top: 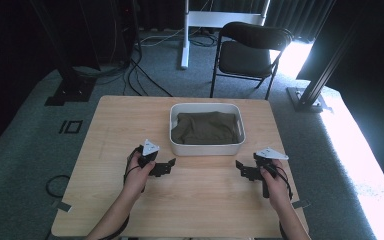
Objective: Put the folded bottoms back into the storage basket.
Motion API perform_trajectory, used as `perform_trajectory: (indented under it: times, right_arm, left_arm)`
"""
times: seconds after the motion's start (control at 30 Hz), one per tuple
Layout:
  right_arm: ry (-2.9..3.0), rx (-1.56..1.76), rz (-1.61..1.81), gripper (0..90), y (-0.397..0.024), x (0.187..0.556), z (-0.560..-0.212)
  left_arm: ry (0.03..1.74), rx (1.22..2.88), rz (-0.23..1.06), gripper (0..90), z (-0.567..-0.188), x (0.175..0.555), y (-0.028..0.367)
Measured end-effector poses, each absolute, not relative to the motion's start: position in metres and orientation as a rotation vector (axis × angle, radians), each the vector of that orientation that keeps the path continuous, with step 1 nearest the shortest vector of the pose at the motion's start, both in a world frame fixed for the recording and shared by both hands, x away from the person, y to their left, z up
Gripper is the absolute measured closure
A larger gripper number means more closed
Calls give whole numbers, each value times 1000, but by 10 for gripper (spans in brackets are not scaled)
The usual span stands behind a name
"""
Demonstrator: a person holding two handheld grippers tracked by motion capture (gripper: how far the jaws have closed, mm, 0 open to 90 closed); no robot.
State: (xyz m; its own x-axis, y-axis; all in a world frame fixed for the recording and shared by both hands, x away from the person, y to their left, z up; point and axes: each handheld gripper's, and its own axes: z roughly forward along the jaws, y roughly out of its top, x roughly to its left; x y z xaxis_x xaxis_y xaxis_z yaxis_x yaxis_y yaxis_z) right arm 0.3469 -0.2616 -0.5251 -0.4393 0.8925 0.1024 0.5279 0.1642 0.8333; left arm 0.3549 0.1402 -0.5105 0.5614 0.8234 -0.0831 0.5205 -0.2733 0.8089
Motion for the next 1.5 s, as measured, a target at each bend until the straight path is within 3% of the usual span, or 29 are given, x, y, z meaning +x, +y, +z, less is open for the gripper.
perform_trajectory:
  times: [0.67,1.0,1.33,1.5]
  right_arm:
    - [1998,1453,1076,137,-294,322,-551]
    - [1978,1498,1021,137,-309,307,-560]
    - [1924,1558,950,136,-321,299,-561]
    - [1907,1565,858,124,-321,297,-562]
  left_arm:
    - [1162,1979,513,190,-534,333,166]
    - [1285,1905,489,172,-541,328,176]
    - [1407,1907,580,172,-546,318,192]
    - [1490,1898,696,172,-550,313,203]
